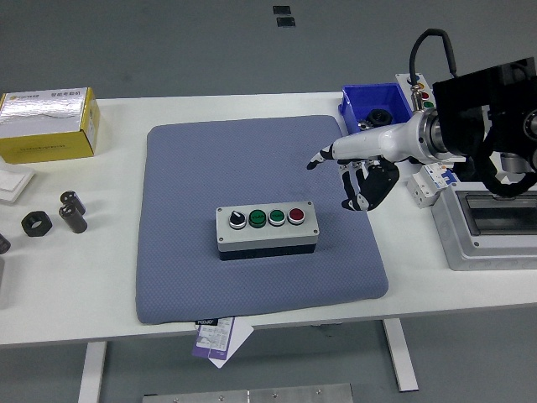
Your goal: Pick up the button,place it on the desk,press the button,press the button
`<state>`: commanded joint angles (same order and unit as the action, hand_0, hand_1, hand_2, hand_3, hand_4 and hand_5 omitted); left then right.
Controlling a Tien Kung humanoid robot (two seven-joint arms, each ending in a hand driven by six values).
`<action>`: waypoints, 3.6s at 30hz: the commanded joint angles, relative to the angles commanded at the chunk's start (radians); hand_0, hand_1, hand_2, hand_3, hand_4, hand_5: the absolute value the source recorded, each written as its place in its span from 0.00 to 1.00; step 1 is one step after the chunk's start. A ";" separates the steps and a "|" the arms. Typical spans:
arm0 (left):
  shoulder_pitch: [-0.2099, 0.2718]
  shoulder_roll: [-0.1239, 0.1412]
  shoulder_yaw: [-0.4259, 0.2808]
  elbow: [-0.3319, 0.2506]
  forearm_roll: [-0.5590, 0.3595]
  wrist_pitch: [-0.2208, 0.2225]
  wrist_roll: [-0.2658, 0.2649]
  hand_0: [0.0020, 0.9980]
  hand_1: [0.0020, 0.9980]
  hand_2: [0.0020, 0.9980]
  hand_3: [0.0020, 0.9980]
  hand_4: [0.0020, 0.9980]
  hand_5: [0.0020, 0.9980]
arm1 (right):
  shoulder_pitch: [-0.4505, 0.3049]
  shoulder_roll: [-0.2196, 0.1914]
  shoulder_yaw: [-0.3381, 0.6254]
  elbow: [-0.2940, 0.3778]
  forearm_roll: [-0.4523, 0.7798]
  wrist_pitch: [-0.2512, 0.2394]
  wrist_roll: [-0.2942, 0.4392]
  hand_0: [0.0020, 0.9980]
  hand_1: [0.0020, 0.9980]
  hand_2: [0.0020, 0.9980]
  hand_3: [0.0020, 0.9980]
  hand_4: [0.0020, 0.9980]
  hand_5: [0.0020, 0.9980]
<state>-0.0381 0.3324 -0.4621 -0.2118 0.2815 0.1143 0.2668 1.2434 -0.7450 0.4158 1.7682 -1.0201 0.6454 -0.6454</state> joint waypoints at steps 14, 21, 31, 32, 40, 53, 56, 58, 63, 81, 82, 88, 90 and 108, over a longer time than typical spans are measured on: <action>-0.004 -0.002 -0.005 0.000 0.007 0.000 0.002 0.62 0.50 0.49 0.59 0.64 0.13 | -0.023 0.092 -0.081 -0.091 -0.012 0.000 0.000 0.03 0.17 0.26 1.00 0.42 0.00; -0.007 -0.003 -0.004 0.000 0.004 -0.001 0.001 0.62 0.50 0.49 0.59 0.64 0.13 | -0.047 0.131 -0.130 -0.147 -0.026 -0.002 0.000 0.03 0.17 0.26 1.00 0.42 0.00; -0.013 -0.003 -0.002 -0.001 0.000 -0.001 0.000 0.62 0.50 0.49 0.59 0.65 0.13 | -0.065 0.171 -0.152 -0.208 -0.037 -0.023 0.000 0.03 0.17 0.26 1.00 0.42 0.00; -0.013 -0.003 -0.002 -0.001 -0.001 -0.001 0.000 0.62 0.50 0.49 0.59 0.65 0.13 | -0.064 0.171 -0.152 -0.211 -0.038 -0.023 0.000 0.03 0.17 0.26 1.00 0.42 0.00; -0.012 -0.001 -0.014 -0.002 0.011 0.000 0.005 0.62 0.50 0.49 0.59 0.65 0.13 | -0.061 0.194 -0.159 -0.238 -0.037 -0.025 0.000 0.03 0.17 0.25 1.00 0.42 0.00; -0.013 -0.002 -0.021 -0.002 0.019 0.001 0.009 0.62 0.50 0.49 0.59 0.65 0.13 | -0.073 0.227 -0.191 -0.271 -0.039 -0.042 0.000 0.03 0.17 0.25 1.00 0.43 0.00; -0.013 -0.003 -0.020 -0.002 0.018 0.001 0.009 0.62 0.50 0.49 0.59 0.65 0.13 | -0.073 0.229 -0.199 -0.270 -0.049 -0.046 0.000 0.03 0.17 0.25 1.00 0.43 0.00; -0.013 -0.003 -0.020 -0.002 0.017 0.001 0.008 0.62 0.50 0.49 0.59 0.65 0.13 | -0.072 0.227 -0.202 -0.263 -0.055 -0.049 0.000 0.03 0.17 0.25 1.00 0.43 0.00; -0.010 -0.004 -0.021 -0.003 0.017 0.002 0.009 0.62 0.50 0.49 0.59 0.65 0.13 | -0.076 0.198 -0.142 -0.230 -0.046 -0.046 0.000 0.03 0.17 0.25 1.00 0.42 0.00; 0.003 -0.019 -0.009 -0.001 -0.002 0.002 0.003 0.62 0.50 0.49 0.59 0.65 0.13 | -0.430 0.199 0.385 -0.293 -0.260 -0.268 0.136 0.03 0.18 0.28 1.00 0.55 0.09; 0.004 -0.020 -0.009 -0.001 -0.003 0.002 0.003 0.62 0.50 0.49 0.59 0.65 0.13 | -0.462 0.214 0.414 -0.312 -0.249 -0.304 0.168 0.03 0.18 0.28 1.00 0.55 0.09; 0.009 -0.026 -0.005 0.000 -0.008 0.001 0.000 0.62 0.50 0.49 0.59 0.65 0.13 | -0.651 0.285 0.564 -0.437 -0.122 -0.538 0.397 0.11 0.25 0.41 1.00 0.73 0.20; 0.008 -0.028 -0.003 0.000 -0.009 0.000 -0.002 0.62 0.50 0.49 0.59 0.65 0.13 | -0.712 0.312 0.600 -0.484 -0.058 -0.622 0.481 0.11 0.25 0.41 1.00 0.73 0.20; 0.003 -0.028 0.032 0.002 -0.036 -0.006 -0.016 0.62 0.50 0.49 0.59 0.65 0.13 | -0.998 0.346 0.493 -0.545 0.402 -0.827 1.028 0.90 0.83 0.83 0.82 1.00 1.00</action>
<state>-0.0349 0.3041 -0.4304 -0.2099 0.2452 0.1084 0.2509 0.2454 -0.3991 0.9087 1.2235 -0.6181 -0.1812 0.3825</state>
